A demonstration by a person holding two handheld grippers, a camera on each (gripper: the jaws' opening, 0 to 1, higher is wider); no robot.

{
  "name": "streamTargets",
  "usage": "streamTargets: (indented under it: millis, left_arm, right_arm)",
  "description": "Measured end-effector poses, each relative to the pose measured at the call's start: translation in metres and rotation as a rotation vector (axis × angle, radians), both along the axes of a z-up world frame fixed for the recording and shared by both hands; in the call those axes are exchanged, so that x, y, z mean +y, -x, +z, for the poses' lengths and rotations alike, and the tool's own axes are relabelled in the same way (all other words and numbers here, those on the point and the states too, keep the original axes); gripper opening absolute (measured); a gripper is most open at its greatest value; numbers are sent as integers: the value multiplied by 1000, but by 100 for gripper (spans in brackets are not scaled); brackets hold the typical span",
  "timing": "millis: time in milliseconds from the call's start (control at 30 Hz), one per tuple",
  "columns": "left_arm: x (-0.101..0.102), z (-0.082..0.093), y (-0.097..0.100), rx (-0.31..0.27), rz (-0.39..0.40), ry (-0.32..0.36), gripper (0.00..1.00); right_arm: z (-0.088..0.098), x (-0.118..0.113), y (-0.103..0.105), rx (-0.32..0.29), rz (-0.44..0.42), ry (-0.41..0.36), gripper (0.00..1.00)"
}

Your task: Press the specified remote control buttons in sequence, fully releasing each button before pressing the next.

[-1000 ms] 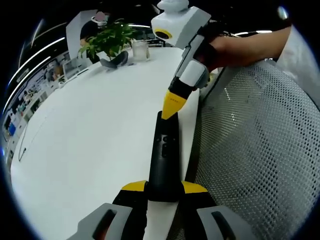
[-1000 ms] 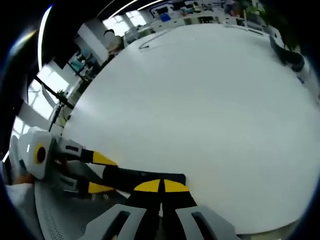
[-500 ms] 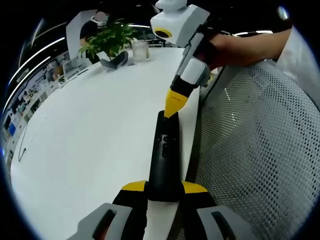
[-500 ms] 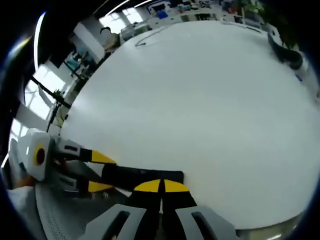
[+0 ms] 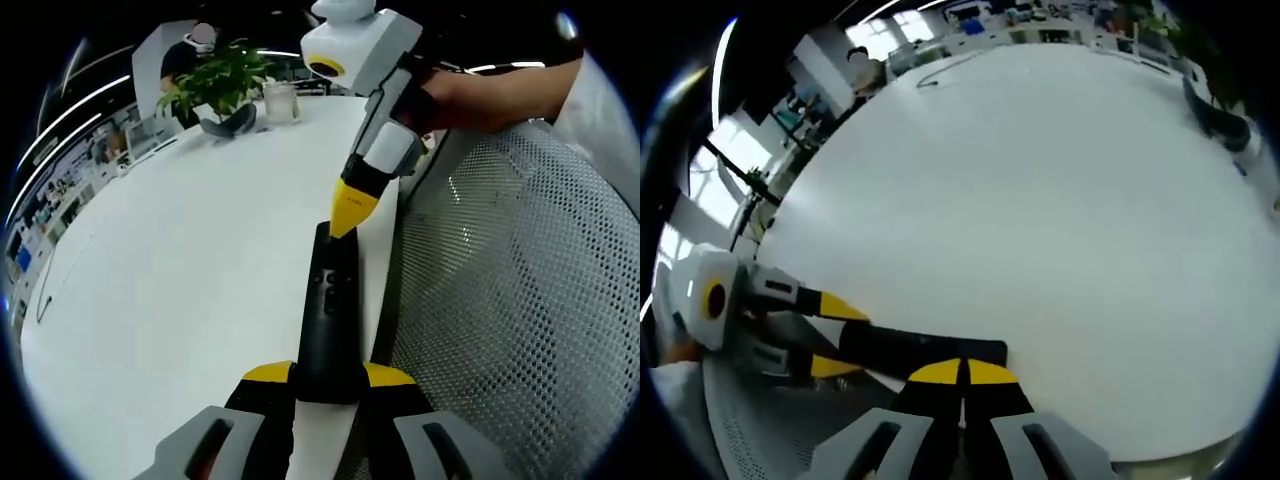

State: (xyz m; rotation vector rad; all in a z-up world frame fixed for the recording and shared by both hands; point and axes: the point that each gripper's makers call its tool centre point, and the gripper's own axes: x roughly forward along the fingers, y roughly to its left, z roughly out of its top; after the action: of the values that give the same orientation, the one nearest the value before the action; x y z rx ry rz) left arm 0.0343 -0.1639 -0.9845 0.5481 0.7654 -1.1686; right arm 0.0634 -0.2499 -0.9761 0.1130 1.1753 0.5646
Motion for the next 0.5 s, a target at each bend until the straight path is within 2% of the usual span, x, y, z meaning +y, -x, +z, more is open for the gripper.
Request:
streamTargets:
  millis: [200,500]
  left_arm:
    - [0,0,0,0,0,-1,24]
    - [0,0,1,-1,2,0,24]
  right_arm:
    - [0,1,1,-4,4,11,0]
    - [1,0,0,25,-42,-29,0]
